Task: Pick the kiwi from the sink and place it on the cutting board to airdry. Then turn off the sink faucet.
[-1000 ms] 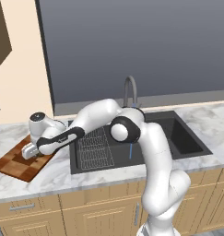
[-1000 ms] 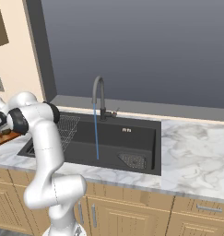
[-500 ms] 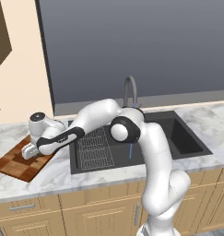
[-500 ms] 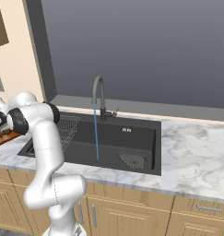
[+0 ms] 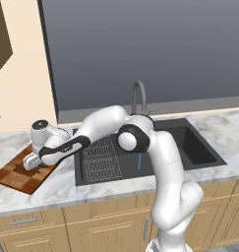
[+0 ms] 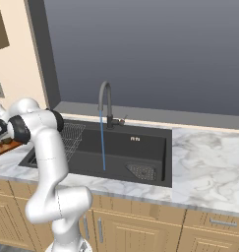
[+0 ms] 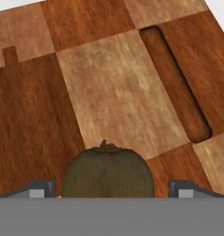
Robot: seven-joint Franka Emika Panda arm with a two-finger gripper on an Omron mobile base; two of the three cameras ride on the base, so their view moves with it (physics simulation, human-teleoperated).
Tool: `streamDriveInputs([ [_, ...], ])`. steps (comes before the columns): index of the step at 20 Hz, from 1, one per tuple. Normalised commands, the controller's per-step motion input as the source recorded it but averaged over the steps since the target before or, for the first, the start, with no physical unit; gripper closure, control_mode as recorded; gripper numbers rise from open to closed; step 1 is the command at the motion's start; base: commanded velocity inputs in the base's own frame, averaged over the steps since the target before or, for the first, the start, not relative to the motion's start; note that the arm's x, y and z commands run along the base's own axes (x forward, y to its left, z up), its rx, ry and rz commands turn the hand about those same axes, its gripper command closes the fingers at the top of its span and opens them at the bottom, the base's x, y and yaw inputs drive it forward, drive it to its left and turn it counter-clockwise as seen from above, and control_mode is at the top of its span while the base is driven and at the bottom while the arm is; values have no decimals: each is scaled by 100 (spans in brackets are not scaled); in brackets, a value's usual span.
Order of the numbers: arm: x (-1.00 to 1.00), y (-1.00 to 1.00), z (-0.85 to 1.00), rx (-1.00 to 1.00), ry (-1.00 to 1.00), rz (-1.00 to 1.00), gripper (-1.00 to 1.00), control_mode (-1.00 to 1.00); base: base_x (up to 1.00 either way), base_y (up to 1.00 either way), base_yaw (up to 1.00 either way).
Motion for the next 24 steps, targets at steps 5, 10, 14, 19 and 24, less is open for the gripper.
streamDriveInputs([
  [5, -1, 0, 2, 0, -5, 0, -100, -100, 0, 0, 0],
  [10, -6, -4, 15, 2, -12, 0, -100, -100, 0, 0, 0],
  [14, -14, -12, 17, 1, -11, 0, -100, -100, 0, 0, 0],
  [19, -15, -20, 21, 4, -3, -2, -100, -100, 0, 0, 0],
  [24, -13, -23, 26, 4, 0, -2, -100, -100, 0, 0, 0],
])
